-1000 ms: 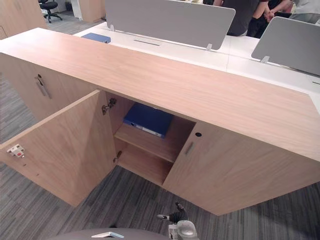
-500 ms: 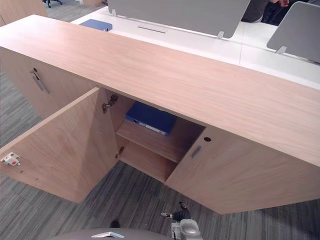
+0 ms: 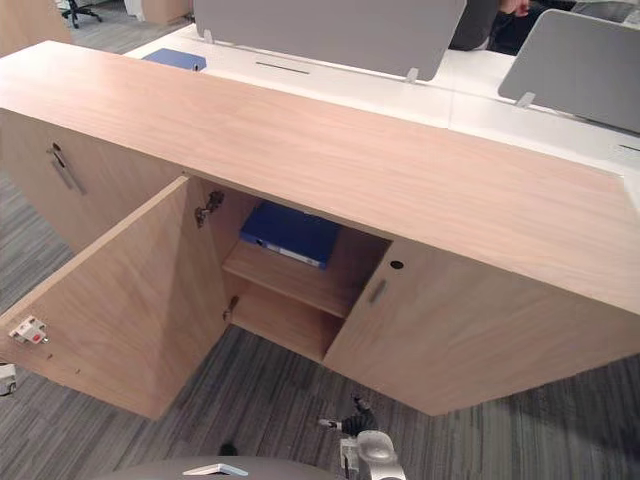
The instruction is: Walk over to the cabinet, pick up the folder, carry it to the office cabinet, place the folder inside the office cabinet, then close the office cabinet door
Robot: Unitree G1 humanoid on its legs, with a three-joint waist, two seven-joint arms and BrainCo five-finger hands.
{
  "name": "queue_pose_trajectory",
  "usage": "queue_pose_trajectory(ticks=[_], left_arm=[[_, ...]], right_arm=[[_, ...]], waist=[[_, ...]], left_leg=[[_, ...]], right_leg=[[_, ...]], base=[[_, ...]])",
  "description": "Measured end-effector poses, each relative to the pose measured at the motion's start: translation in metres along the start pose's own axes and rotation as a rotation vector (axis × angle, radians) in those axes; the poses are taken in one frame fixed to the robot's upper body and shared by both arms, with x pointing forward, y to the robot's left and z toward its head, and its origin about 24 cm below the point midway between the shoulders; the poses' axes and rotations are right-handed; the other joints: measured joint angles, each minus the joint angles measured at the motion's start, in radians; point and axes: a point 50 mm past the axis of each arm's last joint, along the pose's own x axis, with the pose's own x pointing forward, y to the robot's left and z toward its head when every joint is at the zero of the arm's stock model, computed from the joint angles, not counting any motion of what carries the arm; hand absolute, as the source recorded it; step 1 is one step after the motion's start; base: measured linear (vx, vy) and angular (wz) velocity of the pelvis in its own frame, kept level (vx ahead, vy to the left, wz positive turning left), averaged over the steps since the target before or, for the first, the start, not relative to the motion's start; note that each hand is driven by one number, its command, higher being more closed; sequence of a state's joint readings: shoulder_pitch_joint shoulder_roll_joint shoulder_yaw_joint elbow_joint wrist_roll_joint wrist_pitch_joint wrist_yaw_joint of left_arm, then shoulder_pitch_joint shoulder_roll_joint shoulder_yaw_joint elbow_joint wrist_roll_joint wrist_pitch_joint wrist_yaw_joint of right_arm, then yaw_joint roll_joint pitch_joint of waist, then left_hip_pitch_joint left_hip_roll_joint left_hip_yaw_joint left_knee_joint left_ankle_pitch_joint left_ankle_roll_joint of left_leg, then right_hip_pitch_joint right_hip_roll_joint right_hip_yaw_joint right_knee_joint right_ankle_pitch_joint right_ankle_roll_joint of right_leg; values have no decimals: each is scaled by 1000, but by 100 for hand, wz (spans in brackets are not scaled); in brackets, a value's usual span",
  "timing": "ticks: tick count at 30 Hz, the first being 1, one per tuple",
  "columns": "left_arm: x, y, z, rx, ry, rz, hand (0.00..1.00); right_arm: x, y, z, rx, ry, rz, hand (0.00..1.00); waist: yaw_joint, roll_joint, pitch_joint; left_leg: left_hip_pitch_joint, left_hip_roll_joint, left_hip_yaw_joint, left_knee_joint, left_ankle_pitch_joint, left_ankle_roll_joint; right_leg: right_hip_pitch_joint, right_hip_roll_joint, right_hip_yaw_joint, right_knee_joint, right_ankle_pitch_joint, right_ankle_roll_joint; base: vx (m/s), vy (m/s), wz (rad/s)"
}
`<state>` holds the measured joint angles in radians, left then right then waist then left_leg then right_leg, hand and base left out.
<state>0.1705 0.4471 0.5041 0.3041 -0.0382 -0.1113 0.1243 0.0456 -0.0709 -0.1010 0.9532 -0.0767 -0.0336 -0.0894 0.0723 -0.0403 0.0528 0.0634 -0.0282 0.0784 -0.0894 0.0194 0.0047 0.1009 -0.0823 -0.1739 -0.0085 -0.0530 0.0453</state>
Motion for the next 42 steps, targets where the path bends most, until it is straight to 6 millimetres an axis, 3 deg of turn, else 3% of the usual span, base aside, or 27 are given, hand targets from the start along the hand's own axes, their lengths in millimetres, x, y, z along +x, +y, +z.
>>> queue_pose_trajectory(ticks=[5,13,22,29,37,42], left_arm=[[-10,-15,-11,-26,41,-41,0],[-31,-38,-34,-41,132,-137,0],[-51,-60,-50,-93,201,-196,0],[-68,-83,-62,-119,265,-273,0],[-117,-145,-73,-177,378,-533,0],[-126,-162,-68,-198,378,-603,0]], right_arm=[[-3,-1,-10,0,25,-4,0],[-2,-3,-9,-1,33,-8,0],[0,0,-1,2,12,-2,0],[-3,-1,-13,1,45,-8,0],[-4,-4,-14,20,48,-25,0],[-4,-4,-13,22,44,-36,0]], waist=[[-17,-2,-1],[-14,-14,-10],[-17,3,-4],[-37,18,-1],[-74,23,-8],[-88,19,-11]], left_leg=[[-8,1,0,0,1,1],[-16,-18,2,1,-4,11],[-1,-22,26,1,-5,11],[1,-19,59,0,-5,7],[-12,-15,108,1,-3,12],[3,-17,151,1,-23,16]], right_leg=[[-2,-3,3,-10,-15,13],[-9,-15,7,-18,-4,29],[1,-18,8,-12,16,12],[-19,-20,40,-4,14,24],[-64,-15,113,0,7,30],[-67,-16,158,-8,29,35]], base=[[-71,-12,2],[104,11,2],[9,11,1],[-141,-8,-16],[-58,12,-21],[72,30,-29]])
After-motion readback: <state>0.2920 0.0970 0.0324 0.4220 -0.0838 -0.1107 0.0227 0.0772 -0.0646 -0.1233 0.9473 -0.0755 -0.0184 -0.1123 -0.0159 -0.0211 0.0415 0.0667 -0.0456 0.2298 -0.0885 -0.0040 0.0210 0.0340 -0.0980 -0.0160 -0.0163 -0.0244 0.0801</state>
